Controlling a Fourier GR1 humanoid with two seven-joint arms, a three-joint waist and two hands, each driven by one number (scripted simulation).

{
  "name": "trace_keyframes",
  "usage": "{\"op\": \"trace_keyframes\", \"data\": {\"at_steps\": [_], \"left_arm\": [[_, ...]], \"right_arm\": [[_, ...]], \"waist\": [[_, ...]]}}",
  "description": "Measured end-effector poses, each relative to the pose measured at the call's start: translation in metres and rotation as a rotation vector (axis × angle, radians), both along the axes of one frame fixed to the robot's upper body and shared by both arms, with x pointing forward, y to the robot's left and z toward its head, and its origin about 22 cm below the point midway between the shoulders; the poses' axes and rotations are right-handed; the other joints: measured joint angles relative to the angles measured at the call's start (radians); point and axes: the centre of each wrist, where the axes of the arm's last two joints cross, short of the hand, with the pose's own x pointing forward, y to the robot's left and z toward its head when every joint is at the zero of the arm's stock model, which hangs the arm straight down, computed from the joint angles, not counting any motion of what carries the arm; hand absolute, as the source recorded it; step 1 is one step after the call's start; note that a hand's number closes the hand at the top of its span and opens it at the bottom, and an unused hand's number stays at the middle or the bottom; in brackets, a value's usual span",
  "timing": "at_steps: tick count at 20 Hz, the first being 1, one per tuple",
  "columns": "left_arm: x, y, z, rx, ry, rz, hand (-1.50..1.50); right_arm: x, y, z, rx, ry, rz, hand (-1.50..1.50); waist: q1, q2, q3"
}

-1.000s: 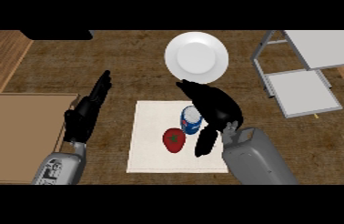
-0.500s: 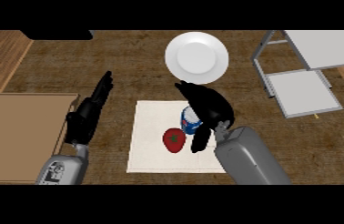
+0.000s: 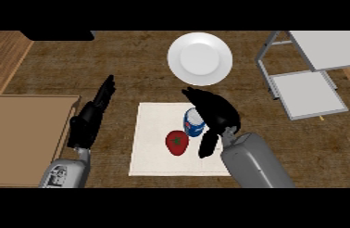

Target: Pick the can from the placemat and place it in the tiered shelf

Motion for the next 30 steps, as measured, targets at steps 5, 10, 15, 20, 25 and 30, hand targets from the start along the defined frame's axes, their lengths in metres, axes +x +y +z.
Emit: {"op": "trace_keyframes", "data": {"at_steps": [5,10,15,20,25,30], "left_arm": [[0.002,-0.001,0.004,0.0,-0.003,-0.001,0.0],[0.006,0.002,0.006,-0.006,0.001,-0.006,0.0],[0.004,0.001,0.01,-0.004,0.001,-0.002,0.0],[0.002,-0.003,0.007,-0.006,-0.001,0.002,0.0],[-0.001,0.008,0.006,-0.001,0.004,0.028,0.0],[0.004,0.006,0.004,0.004,0.006,0.027,0.0]], "right_arm": [[0.001,0.011,-0.008,-0.007,0.011,0.01,-1.5],[0.004,0.011,-0.023,-0.038,0.026,0.043,1.5],[0.004,0.002,-0.029,-0.062,-0.033,0.096,1.5],[-0.012,-0.009,-0.033,-0.05,-0.084,0.047,1.5],[-0.051,-0.068,-0.038,-0.042,-0.114,-0.125,1.5],[-0.108,-0.09,-0.032,0.01,-0.132,-0.213,1.5]], "waist": [[0.002,0.0,0.0],[0.002,0.0,0.0],[0.002,-0.004,0.0],[-0.005,-0.006,0.0],[-0.029,-0.014,0.0],[-0.026,-0.007,0.0]]}}
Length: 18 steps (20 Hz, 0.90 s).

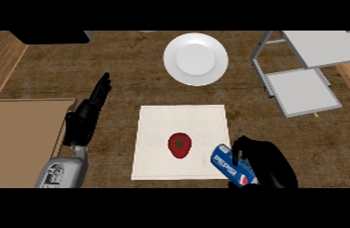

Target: Pick the can from the placemat and place it in the tiered shelf

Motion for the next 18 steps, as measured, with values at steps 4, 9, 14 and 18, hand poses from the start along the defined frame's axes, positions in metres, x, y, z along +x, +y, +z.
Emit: {"op": "trace_keyframes", "data": {"at_steps": [4,9,14,18], "left_arm": [[-0.001,0.002,0.0,-0.007,-0.002,-0.001,0.0],[0.0,0.0,0.001,-0.007,-0.004,0.003,0.0],[0.004,-0.006,0.0,-0.004,-0.01,-0.002,0.0],[0.001,-0.004,0.0,-0.01,-0.004,-0.009,0.0]], "right_arm": [[-0.022,-0.01,0.015,0.165,-0.073,-0.056,1.5],[-0.048,-0.017,0.053,0.343,-0.206,-0.096,1.5],[-0.061,-0.026,0.089,0.387,-0.288,-0.155,1.5],[-0.051,-0.037,0.104,0.35,-0.347,-0.235,1.5]], "waist": [[0.003,0.002,0.001],[0.004,0.003,0.001],[0.007,0.004,0.0],[0.01,0.004,-0.001]]}}
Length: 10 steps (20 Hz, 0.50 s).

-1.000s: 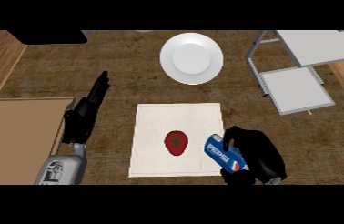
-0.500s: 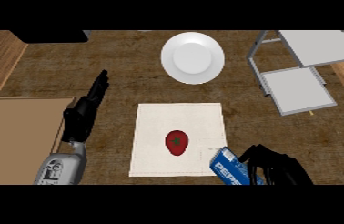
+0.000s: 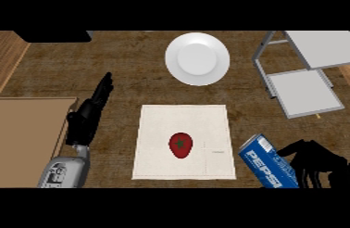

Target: Pick the can from the placemat and place it in the tiered shelf

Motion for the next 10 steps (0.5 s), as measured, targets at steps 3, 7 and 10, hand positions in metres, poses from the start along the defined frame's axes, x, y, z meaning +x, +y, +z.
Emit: {"op": "trace_keyframes", "data": {"at_steps": [3,7,10], "left_arm": [[-0.003,-0.001,-0.001,0.001,-0.002,-0.007,0.0],[-0.004,-0.004,0.0,0.003,0.003,-0.011,0.0],[-0.006,-0.001,-0.002,0.002,0.003,-0.01,0.0]], "right_arm": [[0.01,-0.009,0.015,-0.025,-0.053,-0.069,1.5],[0.025,-0.017,0.041,-0.04,-0.129,-0.158,1.5],[0.033,-0.026,0.065,-0.07,-0.189,-0.229,1.5]], "waist": [[0.003,0.0,0.0],[0.005,0.0,0.0],[0.006,-0.001,0.0]]}}
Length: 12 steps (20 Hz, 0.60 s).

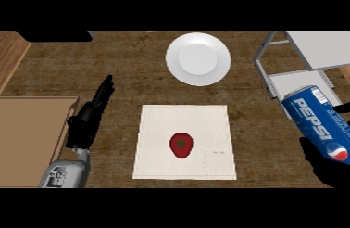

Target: Pick the can from the placemat and place it in the tiered shelf

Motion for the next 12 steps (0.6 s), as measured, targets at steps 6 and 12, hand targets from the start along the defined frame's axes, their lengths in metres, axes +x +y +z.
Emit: {"op": "trace_keyframes", "data": {"at_steps": [6,12], "left_arm": [[0.001,0.0,0.001,0.003,-0.006,0.001,0.0],[0.005,-0.004,0.001,0.003,-0.009,-0.005,0.0]], "right_arm": [[0.014,-0.012,0.051,-0.015,-0.09,-0.085,1.5],[0.02,-0.033,0.089,0.012,-0.166,-0.11,1.5]], "waist": [[0.005,0.001,0.0],[0.006,0.003,0.001]]}}
